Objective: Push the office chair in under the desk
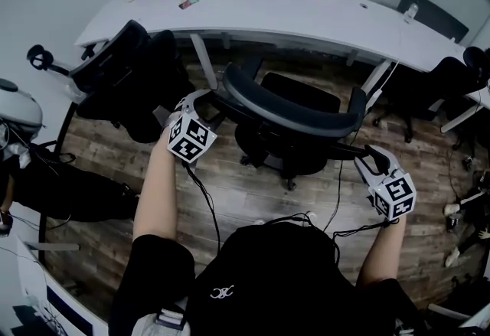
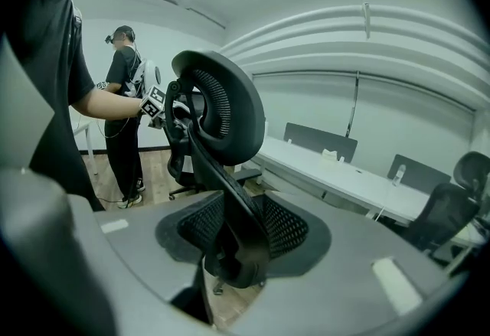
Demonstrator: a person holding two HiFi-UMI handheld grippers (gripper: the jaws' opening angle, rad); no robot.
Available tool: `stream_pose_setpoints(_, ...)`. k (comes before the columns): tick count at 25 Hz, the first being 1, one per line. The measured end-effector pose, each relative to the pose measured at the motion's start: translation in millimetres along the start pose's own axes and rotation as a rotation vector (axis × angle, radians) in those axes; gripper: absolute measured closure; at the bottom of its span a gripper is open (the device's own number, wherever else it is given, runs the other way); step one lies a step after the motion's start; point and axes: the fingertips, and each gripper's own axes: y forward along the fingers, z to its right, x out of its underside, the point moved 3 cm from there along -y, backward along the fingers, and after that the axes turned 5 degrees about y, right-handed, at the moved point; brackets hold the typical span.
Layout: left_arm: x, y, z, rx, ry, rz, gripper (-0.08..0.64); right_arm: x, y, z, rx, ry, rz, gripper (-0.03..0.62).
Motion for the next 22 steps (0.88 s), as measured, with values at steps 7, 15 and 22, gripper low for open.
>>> stream_pose_setpoints(7,2.3,0.7,-3.0,0.026,0.009,0.02,0.285,-2.9,3.9,0.0,0.031,0.026,-0.007,0.417)
stream_pose_setpoints(15,2.2,5.8,-6.4,0.056,0.01,0.025,0.284,-4.3,9.9,6.1,0.057,0.055,-0.024,0.412)
stream_pose_setpoints(22,-2.7,14.0,-8.7,0.048,0.001,0.031,0.284,-7.1,15.3,21.8,0.155,0.075,0.001,0.408)
